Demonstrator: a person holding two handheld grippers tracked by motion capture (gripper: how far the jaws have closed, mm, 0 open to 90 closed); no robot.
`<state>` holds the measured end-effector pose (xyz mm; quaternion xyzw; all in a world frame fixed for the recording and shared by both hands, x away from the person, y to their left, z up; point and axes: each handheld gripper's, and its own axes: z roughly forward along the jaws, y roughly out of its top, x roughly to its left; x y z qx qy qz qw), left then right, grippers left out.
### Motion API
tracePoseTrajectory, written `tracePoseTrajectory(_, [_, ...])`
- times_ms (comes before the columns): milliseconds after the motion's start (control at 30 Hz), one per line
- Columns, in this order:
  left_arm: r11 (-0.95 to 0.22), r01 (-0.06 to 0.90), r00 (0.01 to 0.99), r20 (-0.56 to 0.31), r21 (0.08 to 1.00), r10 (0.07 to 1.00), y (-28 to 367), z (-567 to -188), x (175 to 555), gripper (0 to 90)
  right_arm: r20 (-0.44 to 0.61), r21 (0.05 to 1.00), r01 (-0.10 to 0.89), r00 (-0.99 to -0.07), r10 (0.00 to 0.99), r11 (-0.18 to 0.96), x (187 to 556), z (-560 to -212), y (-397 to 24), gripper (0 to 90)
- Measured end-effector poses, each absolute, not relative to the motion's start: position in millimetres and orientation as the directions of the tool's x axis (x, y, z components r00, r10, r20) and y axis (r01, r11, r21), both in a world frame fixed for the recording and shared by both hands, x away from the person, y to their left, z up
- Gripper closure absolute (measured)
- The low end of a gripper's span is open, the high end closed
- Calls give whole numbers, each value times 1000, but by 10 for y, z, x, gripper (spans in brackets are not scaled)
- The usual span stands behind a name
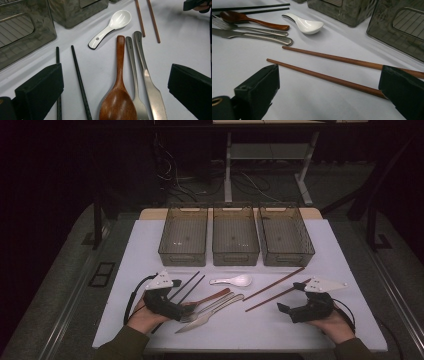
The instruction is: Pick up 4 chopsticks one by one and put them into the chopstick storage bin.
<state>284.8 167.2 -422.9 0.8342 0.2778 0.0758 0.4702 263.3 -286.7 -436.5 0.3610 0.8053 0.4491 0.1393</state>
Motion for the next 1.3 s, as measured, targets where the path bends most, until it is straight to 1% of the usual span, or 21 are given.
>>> tracePoseTrajectory(267, [-399, 394, 834, -139, 828, 534, 1687, -4225, 2853, 0, 102, 821, 460, -701, 706, 338, 2648, -4363, -2869, 31])
tracePoseTrajectory(433, [-398, 397, 832, -141, 827, 536, 1684, -4220, 2863, 0, 100, 797, 481, -701, 706, 365, 2687, -4345, -2892, 33])
tracePoseTrajectory(467, [-398, 397, 832, -141, 827, 536, 1684, -4220, 2863, 0, 100, 793, 485, -700, 708, 368, 2694, -4340, -2897, 55])
tracePoseTrajectory(567, [-396, 402, 829, -145, 825, 541, 1687, -4227, 2859, 0, 96, 788, 490, -695, 712, 372, 2733, -4317, -2915, 64])
tracePoseTrajectory(600, [-397, 402, 829, -145, 825, 540, 1687, -4225, 2857, 0, 95, 787, 491, -694, 714, 373, 2742, -4312, -2919, 91])
tracePoseTrajectory(633, [-397, 400, 830, -142, 826, 539, 1686, -4224, 2856, 0, 95, 787, 491, -694, 714, 373, 2742, -4312, -2919, 91])
tracePoseTrajectory(733, [-404, 394, 834, -137, 826, 534, 1684, -4221, 2850, 0, 98, 783, 498, -691, 716, 373, 2760, -4284, -2926, 171])
tracePoseTrajectory(767, [-404, 393, 835, -136, 826, 534, 1685, -4221, 2848, 0, 98, 783, 498, -691, 716, 373, 2760, -4284, -2926, 171])
tracePoseTrajectory(800, [-407, 391, 836, -134, 826, 532, 1687, -4223, 2846, 0, 99, 781, 500, -691, 716, 374, 2769, -4266, -2923, 216])
tracePoseTrajectory(867, [-406, 393, 835, -135, 825, 534, 1693, -4226, 2845, 0, 96, 778, 503, -687, 720, 376, 2783, -4251, -2922, 248])
tracePoseTrajectory(900, [-404, 393, 835, -136, 826, 533, 1695, -4224, 2847, 0, 96, 778, 503, -687, 720, 376, 2783, -4251, -2922, 248])
tracePoseTrajectory(933, [-404, 393, 836, -137, 826, 532, 1698, -4222, 2846, 0, 100, 773, 509, -688, 719, 379, 2792, -4242, -2923, 300])
tracePoseTrajectory(1000, [-406, 390, 837, -134, 826, 531, 1694, -4224, 2843, 1, 103, 772, 510, -690, 717, 379, 2797, -4244, -2924, 317])
tracePoseTrajectory(1033, [-408, 390, 837, -134, 825, 531, 1690, -4225, 2842, 1, 103, 766, 513, -692, 714, 387, 2810, -4247, -2922, 361])
tracePoseTrajectory(1100, [-411, 391, 837, -133, 823, 531, 1683, -4231, 2842, 1, 107, 765, 514, -695, 711, 387, 2828, -4245, -2916, 403])
tracePoseTrajectory(1133, [-412, 392, 837, -133, 822, 530, 1682, -4233, 2843, 1, 107, 765, 514, -695, 711, 387, 2828, -4245, -2916, 403])
tracePoseTrajectory(1167, [-412, 392, 836, -133, 822, 532, 1682, -4233, 2844, 1, 106, 763, 515, -696, 710, 391, 2848, -4240, -2912, 446])
tracePoseTrajectory(1233, [-410, 393, 836, -133, 823, 532, 1688, -4231, 2848, 2, 105, 760, 517, -695, 711, 393, 2868, -4237, -2912, 478])
tracePoseTrajectory(1267, [-409, 394, 834, -134, 823, 535, 1690, -4232, 2849, 2, 105, 760, 517, -695, 711, 393, 2868, -4237, -2912, 478])
tracePoseTrajectory(1300, [-409, 395, 834, -134, 823, 535, 1692, -4233, 2851, 4, 106, 754, 523, -694, 712, 397, 2893, -4240, -2919, 520])
